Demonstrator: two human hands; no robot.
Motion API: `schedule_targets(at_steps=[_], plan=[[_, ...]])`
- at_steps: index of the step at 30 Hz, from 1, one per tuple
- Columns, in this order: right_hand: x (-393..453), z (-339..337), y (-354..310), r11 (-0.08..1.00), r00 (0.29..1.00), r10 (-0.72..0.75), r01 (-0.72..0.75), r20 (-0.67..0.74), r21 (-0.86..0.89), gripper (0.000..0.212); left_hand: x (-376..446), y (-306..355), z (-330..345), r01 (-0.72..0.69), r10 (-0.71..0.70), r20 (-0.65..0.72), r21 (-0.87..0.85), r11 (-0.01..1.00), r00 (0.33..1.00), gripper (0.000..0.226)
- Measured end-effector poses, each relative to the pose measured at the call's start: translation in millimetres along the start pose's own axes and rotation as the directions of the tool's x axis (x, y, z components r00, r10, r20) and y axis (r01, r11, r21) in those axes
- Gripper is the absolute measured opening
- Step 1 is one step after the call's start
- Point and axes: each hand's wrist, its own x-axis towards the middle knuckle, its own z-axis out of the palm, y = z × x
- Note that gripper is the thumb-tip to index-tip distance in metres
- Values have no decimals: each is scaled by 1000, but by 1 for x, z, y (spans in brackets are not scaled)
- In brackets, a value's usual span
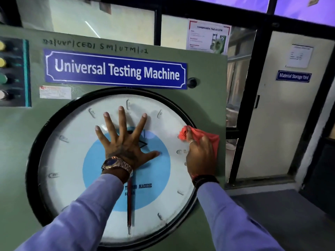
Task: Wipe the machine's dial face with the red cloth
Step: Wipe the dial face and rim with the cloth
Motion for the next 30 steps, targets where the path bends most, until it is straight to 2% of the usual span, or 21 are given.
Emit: schedule_targets(at_steps=[3, 5, 8, 10, 13, 15, 17, 19, 22, 25, 27, 30], plan=[[28, 6, -33, 1000, 999, 1, -2, 43, 25, 75, 1, -1, -3, -6, 6, 28, -6, 1000, 1000, 140], [50, 7, -62, 999, 998, -40, 41, 41, -20, 78, 0, -2, -6, -15, 15, 38, -1, 1000, 999, 137], [63, 6, -82, 993, 995, -96, 98, 37, -62, 78, -1, -16, -16, -56, 57, 11, -49, 997, 998, 120], [56, 3, -73, 996, 997, -65, 68, 47, -59, 73, 1, -36, -24, -77, 74, -45, -80, 994, 996, 106], [50, 4, -73, 997, 999, -6, 9, 37, -72, 66, 5, -76, -34, -52, 45, -91, -67, 996, 995, 98], [58, 8, -96, 997, 999, -18, 22, 45, -70, 66, 6, -89, -35, -65, 62, -70, -34, 997, 996, 98], [66, 11, -131, 996, 996, -87, 88, 19, -35, 67, 5, -88, -33, -76, 75, -60, -18, 997, 995, 98], [69, 13, -160, 985, 988, -156, 155, -14, -77, 70, 5, -88, -32, -79, 77, -69, -21, 997, 995, 99], [68, 10, -157, 969, 983, -182, 177, -11, -175, 70, 3, -103, -33, -117, 114, -108, -23, 993, 988, 102], [62, 6, -143, 960, 991, -127, 113, -42, -255, 68, 0, -120, -32, -161, 155, -146, -30, 986, 977, 102], [59, 10, -155, 972, 993, -107, 92, -57, -216, 70, -1, -121, -31, -168, 159, -156, -42, 985, 975, 102], [60, 17, -189, 976, 980, -185, 175, -69, -129, 77, -2, -118, -32, -177, 167, -168, -47, 983, 972, 100]])
